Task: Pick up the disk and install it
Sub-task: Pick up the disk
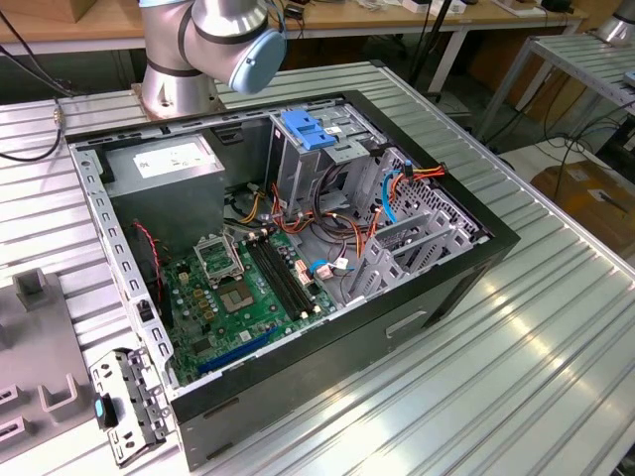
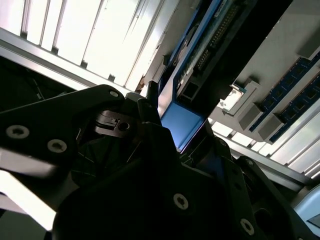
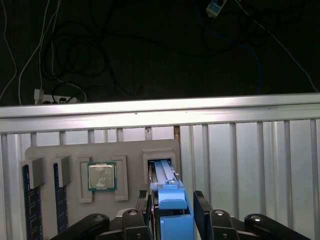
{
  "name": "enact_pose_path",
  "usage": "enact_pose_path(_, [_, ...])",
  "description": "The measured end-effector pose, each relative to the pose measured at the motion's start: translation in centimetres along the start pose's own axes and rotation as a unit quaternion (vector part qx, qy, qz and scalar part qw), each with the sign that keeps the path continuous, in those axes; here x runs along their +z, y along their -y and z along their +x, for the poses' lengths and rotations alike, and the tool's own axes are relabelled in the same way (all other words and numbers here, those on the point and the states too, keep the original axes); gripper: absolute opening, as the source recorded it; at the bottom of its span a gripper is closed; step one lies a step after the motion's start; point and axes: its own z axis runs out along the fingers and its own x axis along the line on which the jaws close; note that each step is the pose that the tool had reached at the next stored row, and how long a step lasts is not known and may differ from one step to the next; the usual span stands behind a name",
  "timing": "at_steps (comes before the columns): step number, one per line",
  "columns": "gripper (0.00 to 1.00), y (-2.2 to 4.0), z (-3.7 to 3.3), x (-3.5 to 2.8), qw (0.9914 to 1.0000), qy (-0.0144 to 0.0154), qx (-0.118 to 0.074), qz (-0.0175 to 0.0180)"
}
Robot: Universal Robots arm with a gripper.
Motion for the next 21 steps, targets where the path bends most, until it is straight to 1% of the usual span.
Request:
enact_pose_path(8, [0.48, 0.0, 0.0, 0.36, 1.0, 0.0, 0.0, 0.0001])
enact_pose_path(19, [0.48, 0.0, 0.0, 0.4, 1.0, 0.0, 0.0, -0.0001])
enact_pose_path(20, [0.46, 0.0, 0.0, 0.4, 1.0, 0.0, 0.0, -0.0001])
enact_pose_path(21, [0.39, 0.0, 0.0, 0.4, 1.0, 0.0, 0.0, -0.0001])
